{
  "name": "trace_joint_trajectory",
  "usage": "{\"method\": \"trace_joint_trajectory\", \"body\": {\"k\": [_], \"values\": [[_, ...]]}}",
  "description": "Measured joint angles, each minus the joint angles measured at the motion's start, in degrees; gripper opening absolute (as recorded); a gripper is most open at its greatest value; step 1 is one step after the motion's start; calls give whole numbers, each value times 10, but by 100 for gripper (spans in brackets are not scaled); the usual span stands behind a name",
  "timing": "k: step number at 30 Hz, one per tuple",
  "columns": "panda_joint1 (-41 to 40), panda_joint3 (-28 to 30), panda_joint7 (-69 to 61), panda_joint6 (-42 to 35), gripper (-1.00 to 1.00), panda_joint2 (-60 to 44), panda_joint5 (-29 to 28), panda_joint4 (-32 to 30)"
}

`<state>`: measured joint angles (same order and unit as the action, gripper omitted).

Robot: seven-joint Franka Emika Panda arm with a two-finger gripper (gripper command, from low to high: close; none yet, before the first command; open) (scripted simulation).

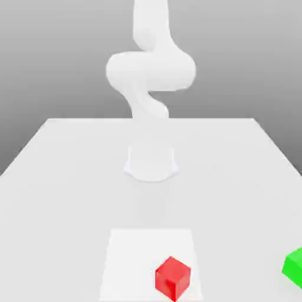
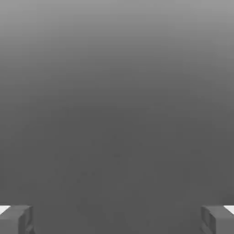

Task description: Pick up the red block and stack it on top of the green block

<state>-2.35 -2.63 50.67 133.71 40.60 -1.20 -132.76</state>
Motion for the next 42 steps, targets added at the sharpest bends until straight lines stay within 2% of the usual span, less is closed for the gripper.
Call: {"method": "trace_joint_trajectory", "body": {"k": [9,15,20,25,30,31,37,42], "values": [[-71,-83,182,70,0,-191,-53,-35],[-92,-110,302,115,0,-317,-88,-58],[-92,-116,386,155,0,-418,-96,-78],[-82,-119,441,200,0,-511,-66,-98],[-51,-80,484,279,0,-614,-107,-86],[-46,-74,488,288,-100,-625,-112,-84],[-45,-72,491,294,-100,-631,-116,-84],[-67,-104,456,229,-100,-551,-68,-97]]}}
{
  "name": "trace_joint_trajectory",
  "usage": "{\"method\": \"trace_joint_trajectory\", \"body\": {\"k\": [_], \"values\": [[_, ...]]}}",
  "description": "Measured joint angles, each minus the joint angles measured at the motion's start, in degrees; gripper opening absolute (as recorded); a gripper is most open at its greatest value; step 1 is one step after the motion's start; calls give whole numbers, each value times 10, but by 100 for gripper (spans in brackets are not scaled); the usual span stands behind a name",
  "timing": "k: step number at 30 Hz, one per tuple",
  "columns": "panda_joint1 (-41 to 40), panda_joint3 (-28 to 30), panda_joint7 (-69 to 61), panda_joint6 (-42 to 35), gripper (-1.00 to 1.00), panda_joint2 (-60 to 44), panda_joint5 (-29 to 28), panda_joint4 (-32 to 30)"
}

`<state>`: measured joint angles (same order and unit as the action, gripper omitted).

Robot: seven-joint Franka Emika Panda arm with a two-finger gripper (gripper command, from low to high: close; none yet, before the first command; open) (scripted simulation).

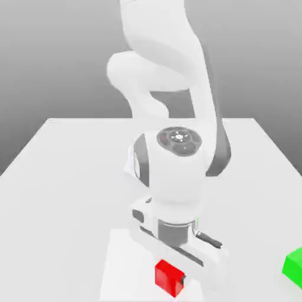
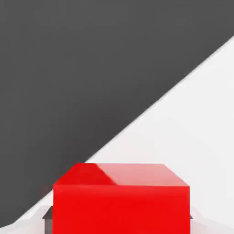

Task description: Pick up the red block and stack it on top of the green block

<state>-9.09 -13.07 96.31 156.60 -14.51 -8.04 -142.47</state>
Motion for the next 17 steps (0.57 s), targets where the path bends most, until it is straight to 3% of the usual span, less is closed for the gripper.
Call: {"method": "trace_joint_trajectory", "body": {"k": [9,13,14,17], "values": [[122,-114,-19,-96,-100,0,-27,81],[193,-112,13,-73,-100,-74,-93,123],[205,-102,21,-60,100,-91,-106,126],[205,-102,21,-60,100,-91,-106,126]]}}
